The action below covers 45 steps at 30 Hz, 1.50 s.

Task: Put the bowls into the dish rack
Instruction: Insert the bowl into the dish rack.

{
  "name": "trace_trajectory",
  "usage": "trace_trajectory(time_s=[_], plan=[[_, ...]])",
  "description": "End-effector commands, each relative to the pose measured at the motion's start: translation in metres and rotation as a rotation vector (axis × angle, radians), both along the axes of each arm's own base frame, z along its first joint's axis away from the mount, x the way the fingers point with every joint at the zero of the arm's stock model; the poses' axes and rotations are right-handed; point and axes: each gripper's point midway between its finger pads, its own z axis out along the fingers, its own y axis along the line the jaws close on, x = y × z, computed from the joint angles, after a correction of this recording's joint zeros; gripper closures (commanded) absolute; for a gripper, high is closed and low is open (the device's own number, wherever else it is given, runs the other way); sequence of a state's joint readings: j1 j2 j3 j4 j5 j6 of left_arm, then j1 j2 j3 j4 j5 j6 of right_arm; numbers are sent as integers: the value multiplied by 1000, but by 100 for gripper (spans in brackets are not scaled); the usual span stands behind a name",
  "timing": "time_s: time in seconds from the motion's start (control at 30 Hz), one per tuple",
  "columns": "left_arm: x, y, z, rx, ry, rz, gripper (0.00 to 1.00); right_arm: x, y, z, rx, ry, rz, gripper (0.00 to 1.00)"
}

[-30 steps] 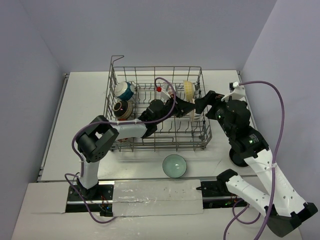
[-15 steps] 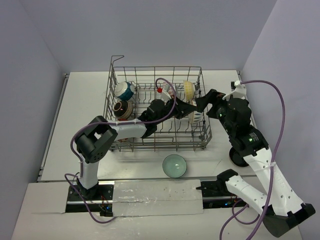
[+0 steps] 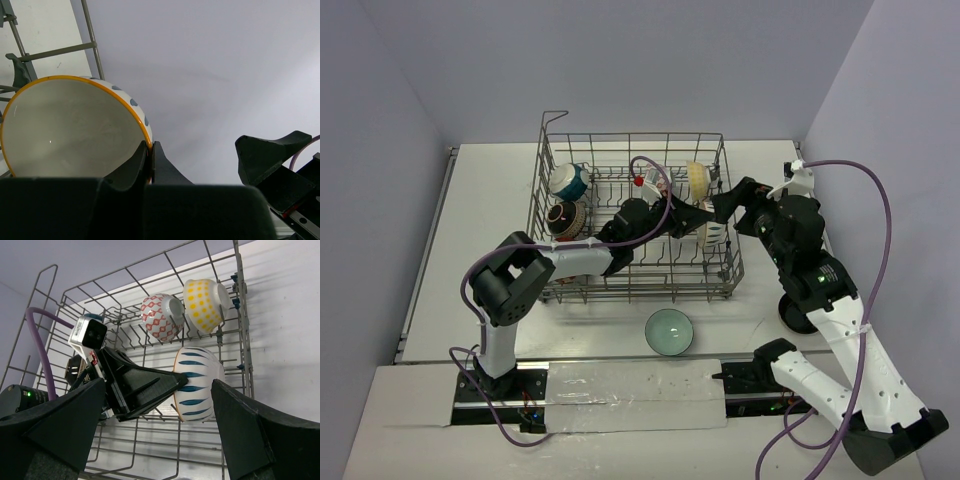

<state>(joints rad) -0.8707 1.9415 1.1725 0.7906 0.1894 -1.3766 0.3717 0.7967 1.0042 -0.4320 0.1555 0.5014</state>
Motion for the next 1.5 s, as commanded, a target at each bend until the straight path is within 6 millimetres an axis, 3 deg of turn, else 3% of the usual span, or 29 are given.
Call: trace_trajectory(time_s=[0.0,0.23,0.3,0.5,0.6,0.83,0.9,0.93,1.03,1.07,1.1,1.47], plan=[[-10,3,37,-68,-26,-27,100,5,0,6,20,-33,-3,6],[-9,2,25,-15,27,-28,99,6,-1,6,27,-36,-2,6],[-9,3,22,-10,47,-33,93,6,-1,7,28,-39,-1,6],[-7,4,9,24,104,-46,92,7,-1,5,33,-39,2,6],[-5,3,0,83,123,-47,84,7,-1,5,37,-40,4,6],[-6,4,-14,127,164,-49,77,5,-1,7,43,-50,7,6],[-5,5,-17,133,169,-44,67,5,-2,7,43,-50,5,6],[-5,5,-18,140,172,-45,53,5,-2,8,44,-52,5,6],[-4,5,-19,162,161,-43,38,4,-2,8,43,-54,7,6],[-4,5,-19,170,156,-43,6,4,-1,8,46,-54,10,6],[-3,6,-19,179,155,-34,1,4,-1,9,45,-56,12,6],[1,11,-7,227,98,-14,1,6,0,7,41,-49,17,6]])
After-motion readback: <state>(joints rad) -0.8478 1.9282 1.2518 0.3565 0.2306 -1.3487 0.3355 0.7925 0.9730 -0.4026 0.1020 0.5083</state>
